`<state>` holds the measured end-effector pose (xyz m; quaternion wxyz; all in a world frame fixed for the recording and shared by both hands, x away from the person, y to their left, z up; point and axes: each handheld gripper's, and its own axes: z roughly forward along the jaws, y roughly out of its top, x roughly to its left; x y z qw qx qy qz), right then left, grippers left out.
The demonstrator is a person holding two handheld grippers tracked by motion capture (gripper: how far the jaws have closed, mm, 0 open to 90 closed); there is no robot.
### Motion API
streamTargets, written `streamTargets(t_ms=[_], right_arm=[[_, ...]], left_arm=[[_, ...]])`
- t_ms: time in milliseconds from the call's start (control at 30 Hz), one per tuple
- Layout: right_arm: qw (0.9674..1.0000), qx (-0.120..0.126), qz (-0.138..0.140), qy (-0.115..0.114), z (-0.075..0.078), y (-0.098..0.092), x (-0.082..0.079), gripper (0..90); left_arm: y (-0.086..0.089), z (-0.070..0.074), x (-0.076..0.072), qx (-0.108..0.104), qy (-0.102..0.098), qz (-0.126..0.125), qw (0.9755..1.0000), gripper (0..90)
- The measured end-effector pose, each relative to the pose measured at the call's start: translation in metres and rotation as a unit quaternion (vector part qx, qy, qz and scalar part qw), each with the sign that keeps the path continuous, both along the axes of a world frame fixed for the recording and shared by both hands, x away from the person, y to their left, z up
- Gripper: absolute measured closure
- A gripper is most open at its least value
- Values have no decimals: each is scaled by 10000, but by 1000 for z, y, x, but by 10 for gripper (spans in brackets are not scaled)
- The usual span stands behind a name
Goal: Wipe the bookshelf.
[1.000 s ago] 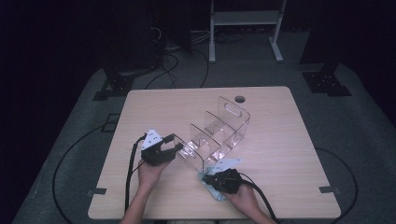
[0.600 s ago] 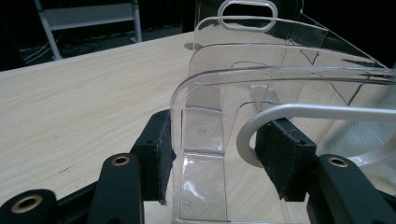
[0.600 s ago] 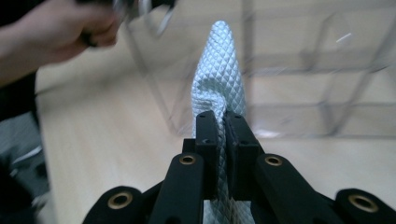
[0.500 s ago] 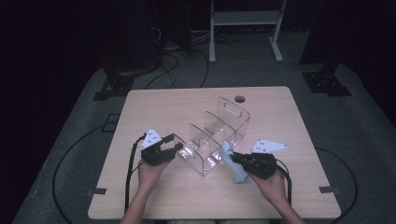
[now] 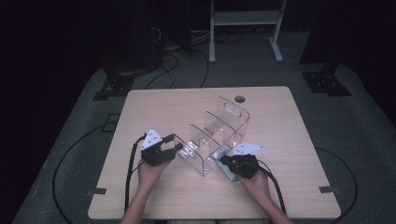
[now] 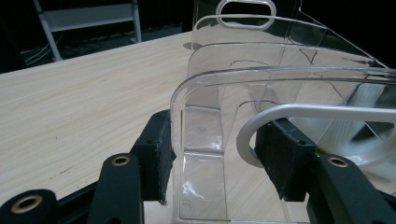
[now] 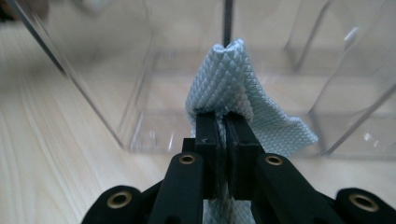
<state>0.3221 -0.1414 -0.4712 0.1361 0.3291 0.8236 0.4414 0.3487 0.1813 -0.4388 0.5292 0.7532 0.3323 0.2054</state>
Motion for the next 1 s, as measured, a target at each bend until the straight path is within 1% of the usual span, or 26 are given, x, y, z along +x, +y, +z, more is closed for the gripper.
streamTargets(t_ms=[33, 67, 100, 133, 200, 267, 333, 400, 433, 500, 567, 600, 700, 833, 900, 933, 967, 1000], right_arm=[[10000, -38, 23, 88, -5, 1, 0, 845], [9999, -28, 20, 116, -7, 1, 0, 845], [9999, 42, 2, 104, -6, 0, 0, 845], [10000, 79, -2, 41, -3, -1, -1, 845], [9997, 200, -73, -77, 7, -6, -2, 846], [9996, 265, -104, -61, 8, -8, 0, 846], [9997, 198, -123, 41, 1, -6, 4, 846], [9997, -47, -130, 215, -16, -2, 9, 845], [9992, -42, -125, 383, -24, -2, 11, 845], [9989, 61, -132, 443, -26, -4, 10, 845], [9989, 115, -114, 433, -19, -9, 9, 845], [9989, 193, -122, 406, -15, -14, 8, 846], [9972, 573, -263, 401, 0, -36, 6, 846], [9945, 882, -552, 127, 22, -64, 4, 846], [9937, 890, -676, -75, 32, -74, 3, 846], [9937, 890, -676, -75, 32, -74, 3, 846], [9924, 908, -807, -210, 41, -80, 4, 846], [9924, 908, -807, -210, 41, -80, 4, 846]], left_arm=[[0, 0, 0, 7, -2, -9, 10000, 468], [0, 0, 0, 7, -2, -9, 10000, 467], [0, 0, 0, 8, -3, -6, 10000, 468], [1, 0, 0, 4, 3, -4, 10000, 468], [1, 0, 1, -18, 22, -1, 10000, 468], [1, 0, 1, -15, 17, -12, 10000, 468], [1, 0, 0, -4, 2, -17, 10000, 468], [1, 0, 0, -4, -2, -18, 10000, 468], [0, 0, 0, -2, 1, -24, 10000, 468], [1, 0, 0, -4, -2, -32, 10000, 468], [2, 0, 1, -39, 23, -40, 10000, 468], [2, 0, 1, -45, 29, -40, 10000, 468], [2, 0, 1, -46, 30, -36, 10000, 468], [2, 0, 1, -39, 22, -33, 10000, 468], [2, 0, 1, -45, 22, -31, 10000, 468], [2, 0, 1, -45, 22, -31, 10000, 468], [2, 0, 1, -49, 24, -30, 10000, 468], [2, 0, 1, -49, 24, -30, 10000, 468]])
